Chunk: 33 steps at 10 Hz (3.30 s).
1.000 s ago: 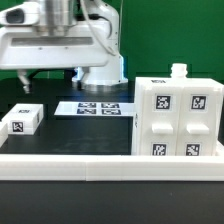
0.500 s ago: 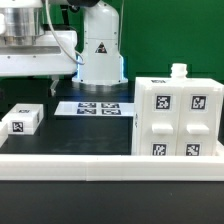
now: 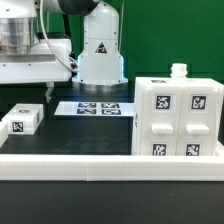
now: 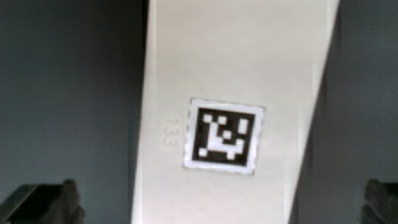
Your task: Assemble cabinet
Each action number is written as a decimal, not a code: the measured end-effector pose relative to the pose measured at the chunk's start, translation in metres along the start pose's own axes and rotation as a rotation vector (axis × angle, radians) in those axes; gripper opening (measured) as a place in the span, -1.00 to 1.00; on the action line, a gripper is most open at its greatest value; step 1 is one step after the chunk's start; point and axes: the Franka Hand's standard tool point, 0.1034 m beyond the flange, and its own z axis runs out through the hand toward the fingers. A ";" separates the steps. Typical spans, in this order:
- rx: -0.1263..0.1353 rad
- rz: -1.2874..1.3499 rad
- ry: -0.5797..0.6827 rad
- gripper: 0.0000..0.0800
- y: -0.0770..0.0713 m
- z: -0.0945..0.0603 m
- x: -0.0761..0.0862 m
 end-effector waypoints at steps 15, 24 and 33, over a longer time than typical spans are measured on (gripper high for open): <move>-0.017 -0.006 -0.019 0.40 0.000 0.027 -0.007; 0.036 0.097 0.043 0.40 -0.093 -0.105 0.052; 0.043 0.151 0.027 0.40 -0.125 -0.119 0.084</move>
Offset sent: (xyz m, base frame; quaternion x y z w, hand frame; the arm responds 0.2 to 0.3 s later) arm -0.0077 0.0016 -0.0245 -0.0134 0.0034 0.0193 0.9997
